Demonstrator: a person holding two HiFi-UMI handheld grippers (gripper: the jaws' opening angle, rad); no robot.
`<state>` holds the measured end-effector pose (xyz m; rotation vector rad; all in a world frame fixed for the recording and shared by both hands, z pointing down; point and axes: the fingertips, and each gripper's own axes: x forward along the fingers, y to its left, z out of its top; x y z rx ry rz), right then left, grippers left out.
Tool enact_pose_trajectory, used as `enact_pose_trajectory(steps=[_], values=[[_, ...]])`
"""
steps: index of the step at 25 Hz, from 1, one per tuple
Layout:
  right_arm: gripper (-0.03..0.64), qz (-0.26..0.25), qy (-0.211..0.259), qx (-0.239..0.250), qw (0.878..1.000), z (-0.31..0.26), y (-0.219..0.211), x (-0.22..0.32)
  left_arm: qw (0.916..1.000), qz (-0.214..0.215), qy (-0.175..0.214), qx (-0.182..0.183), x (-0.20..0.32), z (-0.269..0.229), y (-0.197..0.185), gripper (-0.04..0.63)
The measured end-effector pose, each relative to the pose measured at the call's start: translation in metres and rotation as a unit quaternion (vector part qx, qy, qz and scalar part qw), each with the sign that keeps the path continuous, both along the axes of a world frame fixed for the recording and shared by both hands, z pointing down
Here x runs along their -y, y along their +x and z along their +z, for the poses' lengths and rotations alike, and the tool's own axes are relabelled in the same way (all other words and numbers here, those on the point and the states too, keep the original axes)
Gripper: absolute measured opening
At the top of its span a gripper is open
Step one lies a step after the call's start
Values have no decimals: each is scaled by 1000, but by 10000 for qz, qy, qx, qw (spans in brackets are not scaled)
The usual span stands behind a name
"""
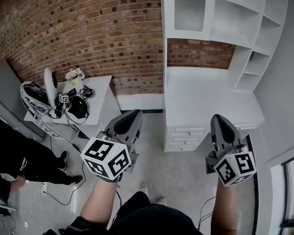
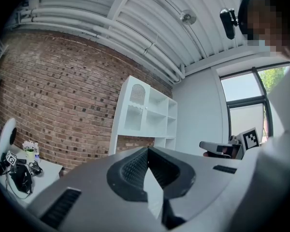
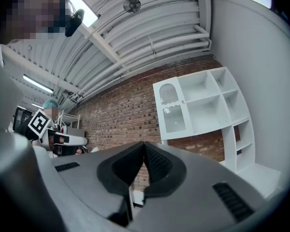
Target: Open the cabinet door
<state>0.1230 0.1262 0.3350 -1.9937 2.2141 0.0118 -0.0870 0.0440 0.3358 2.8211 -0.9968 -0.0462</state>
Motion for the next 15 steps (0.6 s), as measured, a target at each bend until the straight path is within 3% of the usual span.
enact_pose_trajectory(steps=[15], values=[[3,353,7,-195,9992,-5,35,81,9995,239,193,-38,95,1,38,3]])
